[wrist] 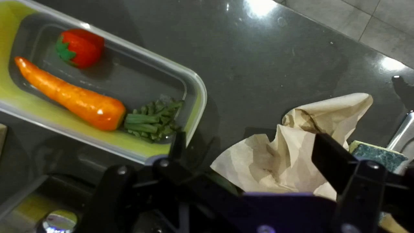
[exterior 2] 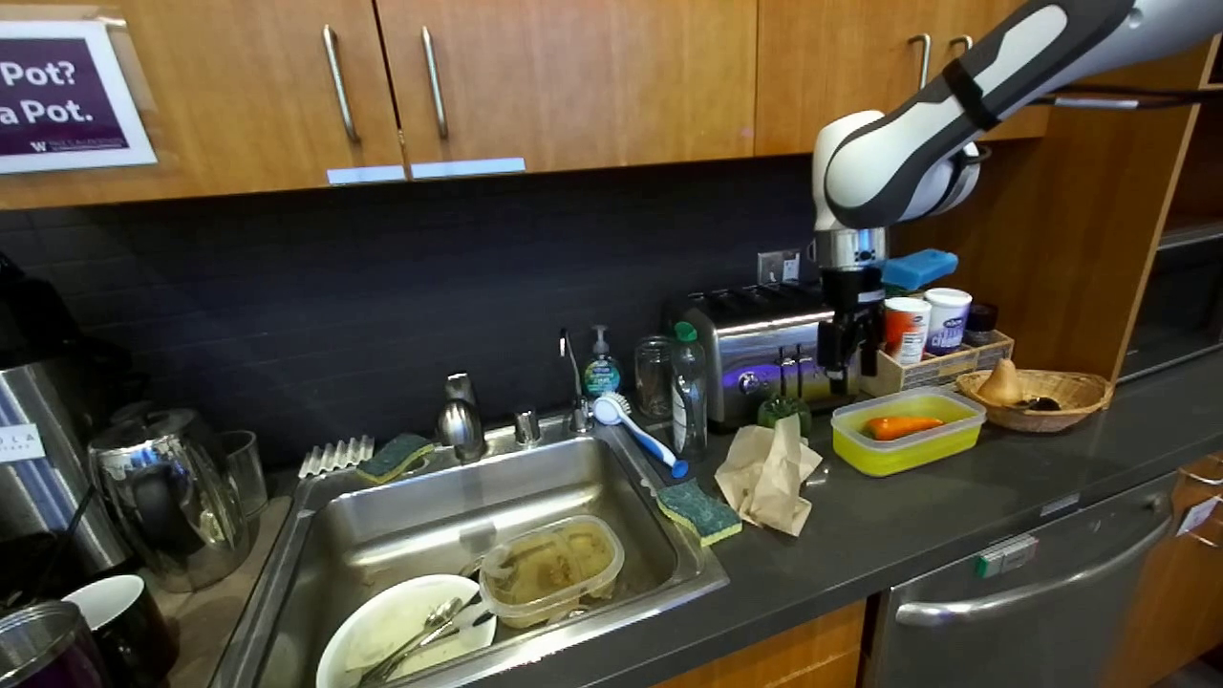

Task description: Put the green pepper in the yellow lunchbox

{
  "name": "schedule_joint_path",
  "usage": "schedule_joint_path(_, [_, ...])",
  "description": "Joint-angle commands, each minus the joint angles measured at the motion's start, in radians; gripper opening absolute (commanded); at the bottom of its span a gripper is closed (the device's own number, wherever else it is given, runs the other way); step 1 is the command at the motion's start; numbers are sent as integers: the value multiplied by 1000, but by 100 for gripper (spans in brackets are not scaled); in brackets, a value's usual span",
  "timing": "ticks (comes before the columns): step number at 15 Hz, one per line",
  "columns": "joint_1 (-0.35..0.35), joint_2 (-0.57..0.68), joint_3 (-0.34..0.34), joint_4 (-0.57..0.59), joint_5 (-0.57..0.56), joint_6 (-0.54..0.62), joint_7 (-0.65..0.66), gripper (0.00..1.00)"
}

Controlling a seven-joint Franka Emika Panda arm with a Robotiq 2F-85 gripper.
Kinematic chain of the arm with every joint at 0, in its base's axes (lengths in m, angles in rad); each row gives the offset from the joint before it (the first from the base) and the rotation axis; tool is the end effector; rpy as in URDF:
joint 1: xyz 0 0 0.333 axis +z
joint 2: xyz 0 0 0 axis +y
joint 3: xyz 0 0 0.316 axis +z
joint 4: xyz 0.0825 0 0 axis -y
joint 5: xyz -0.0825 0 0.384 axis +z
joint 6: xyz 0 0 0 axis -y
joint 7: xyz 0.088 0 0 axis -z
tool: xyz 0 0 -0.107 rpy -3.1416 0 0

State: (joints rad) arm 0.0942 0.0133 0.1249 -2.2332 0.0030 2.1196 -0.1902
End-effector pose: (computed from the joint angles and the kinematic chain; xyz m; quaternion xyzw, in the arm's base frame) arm 0.4994 0.1113 0.3549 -0.9773 -0.2020 0.0634 0.0011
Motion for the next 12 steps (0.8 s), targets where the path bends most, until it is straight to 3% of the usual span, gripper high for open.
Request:
schedule_joint_path(1, [4,73,-3,53,4,47,-108,100])
schedule_joint_path(5, [-1,112,1,75,10,100,-160,100])
schedule_joint_path(12, [2,147,3,68,32,324,-67,100])
